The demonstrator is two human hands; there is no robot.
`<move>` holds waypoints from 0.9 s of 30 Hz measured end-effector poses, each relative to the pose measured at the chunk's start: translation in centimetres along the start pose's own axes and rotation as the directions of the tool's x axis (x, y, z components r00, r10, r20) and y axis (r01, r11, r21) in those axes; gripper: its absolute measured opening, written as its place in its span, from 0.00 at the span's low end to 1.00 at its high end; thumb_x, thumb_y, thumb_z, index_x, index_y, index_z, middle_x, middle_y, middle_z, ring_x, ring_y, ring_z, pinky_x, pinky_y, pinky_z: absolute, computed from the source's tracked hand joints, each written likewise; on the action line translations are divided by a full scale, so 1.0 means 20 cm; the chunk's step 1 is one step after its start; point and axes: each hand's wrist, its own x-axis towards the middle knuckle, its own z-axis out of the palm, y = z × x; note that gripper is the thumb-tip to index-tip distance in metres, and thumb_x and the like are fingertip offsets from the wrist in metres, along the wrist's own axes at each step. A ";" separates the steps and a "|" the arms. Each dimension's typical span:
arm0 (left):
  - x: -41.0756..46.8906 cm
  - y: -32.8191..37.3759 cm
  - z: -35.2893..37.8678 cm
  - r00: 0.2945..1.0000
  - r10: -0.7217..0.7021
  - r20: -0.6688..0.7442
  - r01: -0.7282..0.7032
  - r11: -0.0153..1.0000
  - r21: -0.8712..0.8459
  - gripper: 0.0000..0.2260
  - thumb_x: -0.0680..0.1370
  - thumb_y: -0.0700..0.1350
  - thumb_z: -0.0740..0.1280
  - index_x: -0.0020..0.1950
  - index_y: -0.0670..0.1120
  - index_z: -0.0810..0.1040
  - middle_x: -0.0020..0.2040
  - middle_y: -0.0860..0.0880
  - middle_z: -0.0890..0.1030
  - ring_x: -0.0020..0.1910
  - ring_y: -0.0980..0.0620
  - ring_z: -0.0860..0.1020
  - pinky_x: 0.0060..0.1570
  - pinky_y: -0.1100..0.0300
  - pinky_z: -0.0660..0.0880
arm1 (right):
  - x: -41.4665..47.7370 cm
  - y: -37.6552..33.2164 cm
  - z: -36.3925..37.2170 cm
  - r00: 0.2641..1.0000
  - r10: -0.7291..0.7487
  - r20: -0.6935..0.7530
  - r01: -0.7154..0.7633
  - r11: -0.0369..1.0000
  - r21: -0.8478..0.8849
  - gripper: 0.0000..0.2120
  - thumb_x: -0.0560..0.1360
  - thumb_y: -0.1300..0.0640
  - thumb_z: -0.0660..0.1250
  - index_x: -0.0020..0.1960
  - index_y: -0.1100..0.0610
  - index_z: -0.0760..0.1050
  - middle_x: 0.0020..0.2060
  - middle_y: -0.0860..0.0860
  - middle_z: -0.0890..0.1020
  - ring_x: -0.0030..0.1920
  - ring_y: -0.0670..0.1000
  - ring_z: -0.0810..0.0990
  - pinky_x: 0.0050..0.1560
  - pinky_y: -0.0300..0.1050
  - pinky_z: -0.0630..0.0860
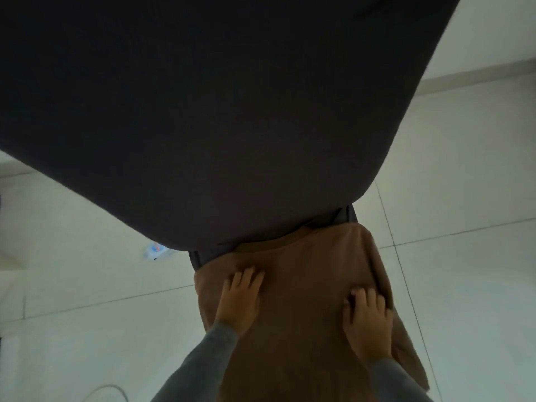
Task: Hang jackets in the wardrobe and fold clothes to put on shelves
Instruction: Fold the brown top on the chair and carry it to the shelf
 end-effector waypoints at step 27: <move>-0.06 -0.34 0.11 0.896 0.439 0.071 -0.444 0.886 0.136 0.27 0.83 0.53 0.39 0.68 0.45 0.72 0.68 0.41 0.72 0.67 0.40 0.71 0.59 0.41 0.71 | -1.01 -0.77 0.60 0.696 0.706 0.132 -0.617 0.493 0.614 0.26 0.82 0.54 0.52 0.73 0.50 0.40 0.76 0.49 0.46 0.77 0.55 0.43 0.74 0.48 0.45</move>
